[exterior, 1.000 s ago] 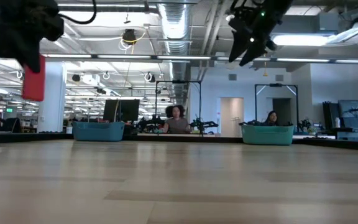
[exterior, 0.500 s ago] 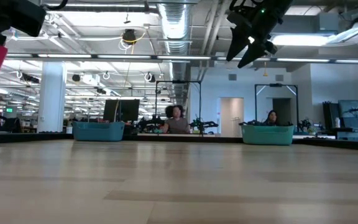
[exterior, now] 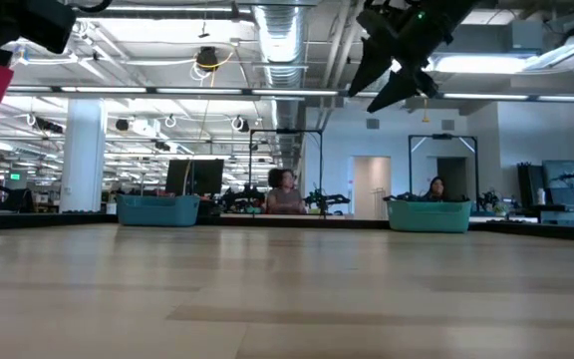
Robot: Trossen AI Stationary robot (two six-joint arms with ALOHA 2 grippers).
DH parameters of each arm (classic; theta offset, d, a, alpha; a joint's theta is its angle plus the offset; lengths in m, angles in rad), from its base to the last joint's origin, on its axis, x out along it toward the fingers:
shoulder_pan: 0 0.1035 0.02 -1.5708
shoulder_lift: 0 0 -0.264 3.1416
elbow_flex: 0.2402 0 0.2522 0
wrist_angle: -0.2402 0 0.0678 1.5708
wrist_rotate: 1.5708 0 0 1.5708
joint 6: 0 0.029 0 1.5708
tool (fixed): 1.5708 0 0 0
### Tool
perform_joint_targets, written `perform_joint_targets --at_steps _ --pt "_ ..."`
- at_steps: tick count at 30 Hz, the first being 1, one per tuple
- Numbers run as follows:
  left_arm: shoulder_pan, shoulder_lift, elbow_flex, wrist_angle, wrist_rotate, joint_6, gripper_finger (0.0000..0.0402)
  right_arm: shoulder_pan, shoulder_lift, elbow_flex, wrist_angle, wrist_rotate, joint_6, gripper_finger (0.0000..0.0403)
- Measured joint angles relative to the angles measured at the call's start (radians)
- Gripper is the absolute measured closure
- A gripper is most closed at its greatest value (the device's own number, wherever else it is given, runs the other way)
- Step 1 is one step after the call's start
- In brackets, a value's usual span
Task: Sort & place blocks by color
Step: Put the red block into the orange bin
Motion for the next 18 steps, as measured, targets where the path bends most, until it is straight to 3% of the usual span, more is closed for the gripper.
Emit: perform_joint_targets --at_steps 4,9,14,18 --pt "-0.013 0.007 -0.003 -0.021 0.009 0.013 0.0369 0.084 -0.007 0.000 0.054 0.007 0.000 0.0113" --pt "-0.040 0.007 -0.003 -0.001 0.011 -0.121 0.0369 0.158 0.035 0.000 0.138 0.165 0.013 0.0113" --pt "-0.119 0.020 -0.003 0.058 -0.021 -0.260 0.0369 0.172 0.079 0.000 0.204 0.117 0.003 0.0113" --pt "-0.196 0.057 -0.003 0.121 0.040 -0.305 0.0369 0.176 0.064 0.000 0.124 0.074 -0.042 0.0113"
